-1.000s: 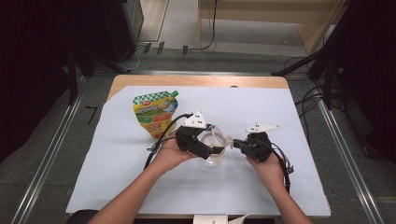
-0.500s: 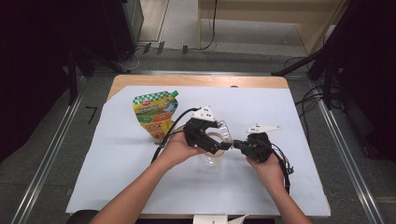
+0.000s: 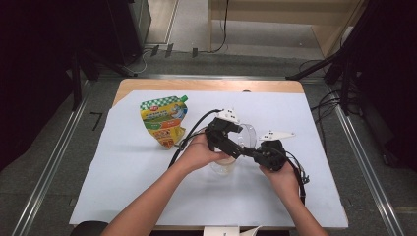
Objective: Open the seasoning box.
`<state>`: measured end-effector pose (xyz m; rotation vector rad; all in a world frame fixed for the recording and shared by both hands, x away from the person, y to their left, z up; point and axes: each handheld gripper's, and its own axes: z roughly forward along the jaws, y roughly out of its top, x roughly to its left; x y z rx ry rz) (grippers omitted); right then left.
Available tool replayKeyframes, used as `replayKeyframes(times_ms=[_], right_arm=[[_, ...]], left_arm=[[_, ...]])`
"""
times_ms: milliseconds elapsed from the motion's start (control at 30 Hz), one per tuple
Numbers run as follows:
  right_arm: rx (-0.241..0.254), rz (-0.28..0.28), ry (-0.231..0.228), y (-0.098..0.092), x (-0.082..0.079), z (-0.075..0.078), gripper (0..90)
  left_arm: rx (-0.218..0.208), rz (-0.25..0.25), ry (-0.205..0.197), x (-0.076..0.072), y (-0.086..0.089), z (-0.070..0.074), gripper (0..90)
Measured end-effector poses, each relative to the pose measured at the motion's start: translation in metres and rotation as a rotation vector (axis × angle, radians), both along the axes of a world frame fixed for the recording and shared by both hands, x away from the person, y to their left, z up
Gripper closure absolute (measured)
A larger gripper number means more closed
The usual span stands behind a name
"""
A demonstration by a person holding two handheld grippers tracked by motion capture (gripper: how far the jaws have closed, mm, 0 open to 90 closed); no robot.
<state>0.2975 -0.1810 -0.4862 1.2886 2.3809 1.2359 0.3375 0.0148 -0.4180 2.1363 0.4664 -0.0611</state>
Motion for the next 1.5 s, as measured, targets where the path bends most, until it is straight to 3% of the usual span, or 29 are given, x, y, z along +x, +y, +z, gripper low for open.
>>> replayKeyframes(times_ms=[167, 367, 567, 633, 800, 933, 1000, 1200, 1333, 1500], right_arm=[[0.003, 0.005, 0.0, -0.002, 0.001, 0.0, 87.9], [0.013, -0.002, -0.005, -0.007, -0.003, 0.006, 87.9], [0.015, -0.009, -0.013, -0.014, -0.02, 0.017, 85.8], [0.017, -0.004, -0.009, -0.015, -0.028, 0.021, 84.2], [0.045, 0.049, -0.012, -0.012, -0.046, 0.029, 79.0], [0.064, 0.099, -0.021, -0.004, -0.06, 0.031, 74.4], [0.074, 0.125, -0.024, 0.001, -0.065, 0.032, 71.7], [0.085, 0.216, -0.047, 0.017, -0.076, 0.032, 64.4], [0.087, 0.242, -0.063, 0.023, -0.078, 0.031, 61.1], [0.079, 0.275, -0.074, 0.032, -0.079, 0.027, 53.7]], left_arm=[[-0.003, -0.004, 0.008, 0.0, 0.005, 0.004, 7.3], [0.003, -0.016, -0.023, -0.005, 0.019, 0.017, 7.4], [-0.008, -0.017, -0.021, -0.012, 0.034, 0.026, 9.1], [-0.014, -0.012, -0.017, -0.013, 0.04, 0.028, 14.0], [0.002, -0.005, 0.007, -0.015, 0.053, 0.03, 16.2], [0.022, 0.006, 0.019, -0.017, 0.062, 0.032, 27.1], [0.007, 0.01, 0.026, -0.017, 0.069, 0.033, 33.5], [0.012, 0.02, 0.03, -0.018, 0.087, 0.037, 40.6], [0.004, 0.027, 0.021, -0.02, 0.098, 0.04, 41.0], [0.021, 0.068, 0.069, -0.017, 0.11, 0.044, 36.4]])
